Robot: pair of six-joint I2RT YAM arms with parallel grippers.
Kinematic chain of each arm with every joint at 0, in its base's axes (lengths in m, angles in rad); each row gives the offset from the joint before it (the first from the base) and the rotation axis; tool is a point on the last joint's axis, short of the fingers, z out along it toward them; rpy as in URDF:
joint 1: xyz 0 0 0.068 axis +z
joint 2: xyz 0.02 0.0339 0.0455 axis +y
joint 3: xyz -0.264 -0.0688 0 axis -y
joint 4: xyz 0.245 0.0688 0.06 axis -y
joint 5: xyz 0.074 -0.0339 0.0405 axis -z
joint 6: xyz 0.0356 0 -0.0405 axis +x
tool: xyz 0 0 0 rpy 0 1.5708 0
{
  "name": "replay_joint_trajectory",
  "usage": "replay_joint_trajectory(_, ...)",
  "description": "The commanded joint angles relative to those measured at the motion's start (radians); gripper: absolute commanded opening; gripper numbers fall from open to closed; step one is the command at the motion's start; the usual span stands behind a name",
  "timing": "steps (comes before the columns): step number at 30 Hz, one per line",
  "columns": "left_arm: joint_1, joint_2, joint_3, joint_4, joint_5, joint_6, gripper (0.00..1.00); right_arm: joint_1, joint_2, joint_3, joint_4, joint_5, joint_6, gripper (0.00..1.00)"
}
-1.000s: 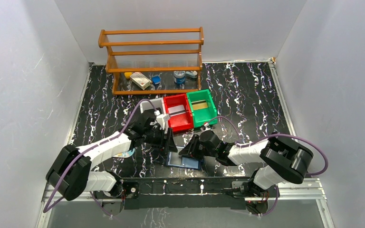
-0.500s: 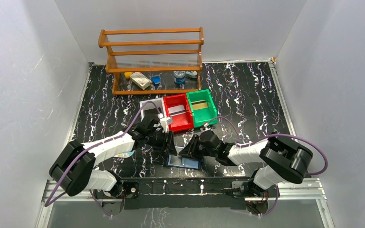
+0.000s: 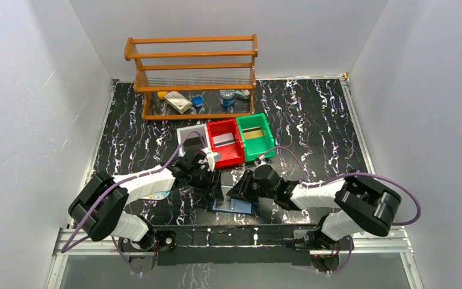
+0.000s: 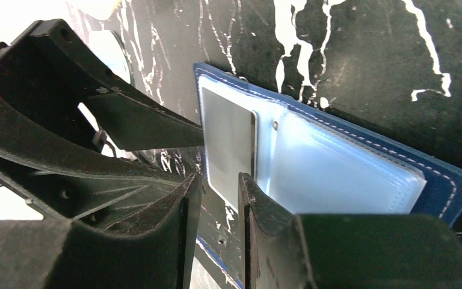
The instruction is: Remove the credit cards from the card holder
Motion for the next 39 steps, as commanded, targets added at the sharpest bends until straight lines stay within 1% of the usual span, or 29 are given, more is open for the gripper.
replay_joint_trajectory(1, -0.013, 0.021, 0.027, -0.02, -0.006, 0.01, 0.45, 0.004, 0.033, 0.008, 0.032, -0.012, 0.002, 0.37)
replay_joint_trajectory(10, -0.019, 0.032, 0.03, -0.029, -0.025, 0.011, 0.39, 0.003, 0.049, 0.017, -0.002, -0.004, 0.009, 0.36)
replay_joint_trajectory(14, -0.02, 0.035, 0.03, -0.038, -0.029, 0.015, 0.33, 0.005, 0.032, 0.027, -0.023, -0.003, -0.002, 0.36)
replay_joint_trajectory(17, -0.021, 0.034, 0.031, -0.041, -0.035, 0.015, 0.31, 0.004, 0.012, 0.039, -0.056, 0.008, -0.015, 0.37)
replay_joint_trajectory(20, -0.022, 0.03, 0.036, -0.052, -0.051, 0.018, 0.31, 0.004, -0.004, 0.045, -0.092, 0.021, -0.022, 0.37)
replay_joint_trajectory(24, -0.024, 0.012, 0.057, -0.085, -0.086, 0.027, 0.37, 0.004, -0.009, 0.033, -0.094, 0.026, -0.019, 0.37)
replay_joint_trajectory(27, -0.024, -0.009, 0.073, -0.096, -0.092, 0.029, 0.38, 0.003, -0.007, 0.031, -0.094, 0.027, -0.018, 0.37)
replay_joint_trajectory(30, -0.028, -0.019, 0.081, -0.087, -0.074, 0.027, 0.38, 0.005, 0.006, 0.031, -0.085, 0.022, -0.018, 0.37)
replay_joint_trajectory(34, -0.029, -0.008, 0.074, -0.052, -0.009, 0.028, 0.36, 0.003, 0.037, 0.021, -0.026, -0.002, -0.012, 0.37)
replay_joint_trajectory(39, -0.034, 0.026, 0.058, -0.035, 0.006, 0.024, 0.33, 0.004, 0.07, 0.012, 0.034, -0.029, -0.002, 0.35)
